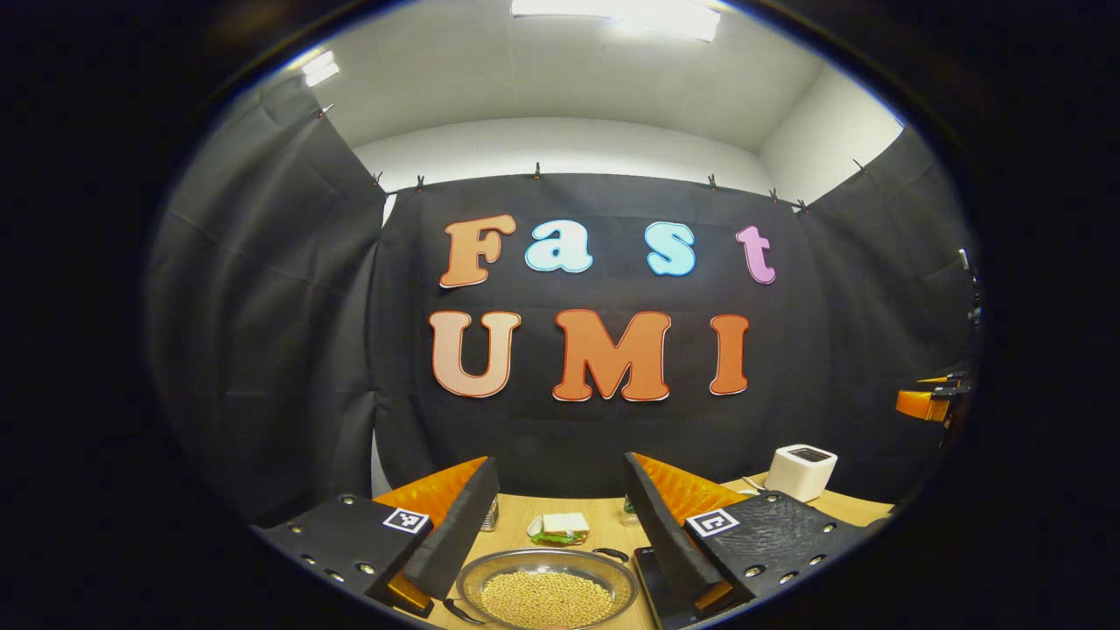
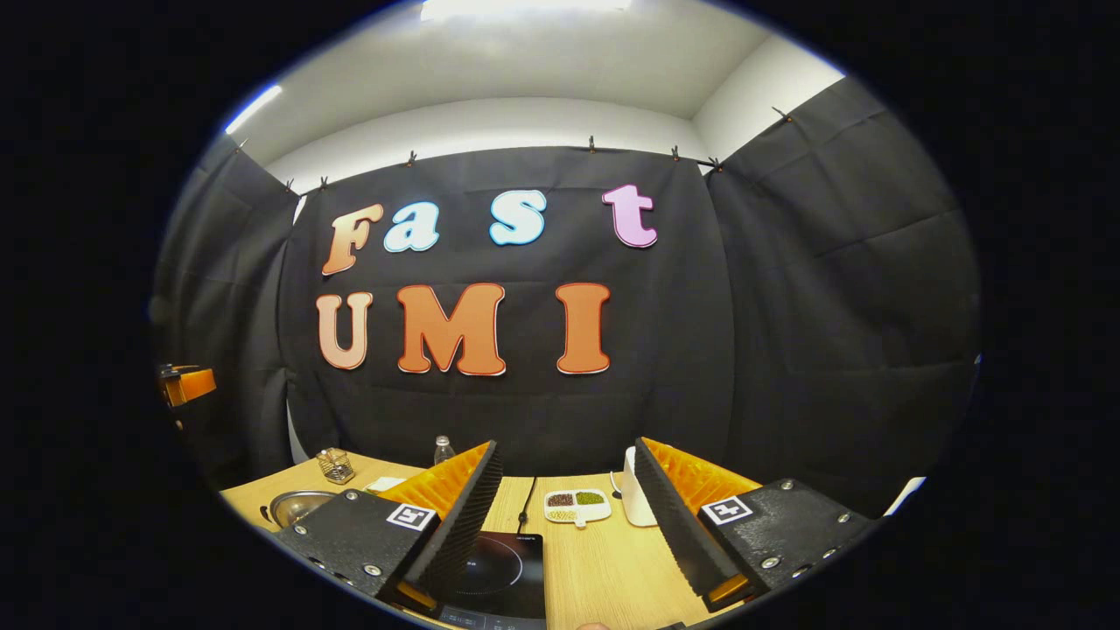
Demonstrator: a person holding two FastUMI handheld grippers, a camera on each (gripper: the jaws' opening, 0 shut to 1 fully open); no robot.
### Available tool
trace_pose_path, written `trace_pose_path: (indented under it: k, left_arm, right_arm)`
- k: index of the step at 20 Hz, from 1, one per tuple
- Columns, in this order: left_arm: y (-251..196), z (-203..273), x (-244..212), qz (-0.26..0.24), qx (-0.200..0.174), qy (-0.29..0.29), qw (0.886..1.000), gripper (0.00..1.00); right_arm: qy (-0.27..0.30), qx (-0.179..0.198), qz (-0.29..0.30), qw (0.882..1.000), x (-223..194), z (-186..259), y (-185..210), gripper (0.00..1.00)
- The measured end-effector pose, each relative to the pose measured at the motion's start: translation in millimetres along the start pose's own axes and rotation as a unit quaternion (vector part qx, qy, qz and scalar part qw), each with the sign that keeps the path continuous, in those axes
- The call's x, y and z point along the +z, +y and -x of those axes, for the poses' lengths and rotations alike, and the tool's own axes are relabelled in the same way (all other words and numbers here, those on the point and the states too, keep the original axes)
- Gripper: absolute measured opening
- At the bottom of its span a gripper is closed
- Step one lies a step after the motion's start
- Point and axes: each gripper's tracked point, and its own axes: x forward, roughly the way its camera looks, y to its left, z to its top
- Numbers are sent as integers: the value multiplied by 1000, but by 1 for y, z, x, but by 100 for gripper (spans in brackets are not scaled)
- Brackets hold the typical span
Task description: First push the handle of the pot to place it horizontally, then grasp the pot with both hands and set it on the induction cooktop.
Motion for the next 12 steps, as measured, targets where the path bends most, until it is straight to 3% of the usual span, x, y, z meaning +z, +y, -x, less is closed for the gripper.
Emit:
trace_pose_path:
  k: [12]
  left_arm:
    - [2, -3, 5, -3, 11, -13, 1000, 91]
  right_arm:
    - [-6, -3, -11, 1000, 2, -1, -3, 95]
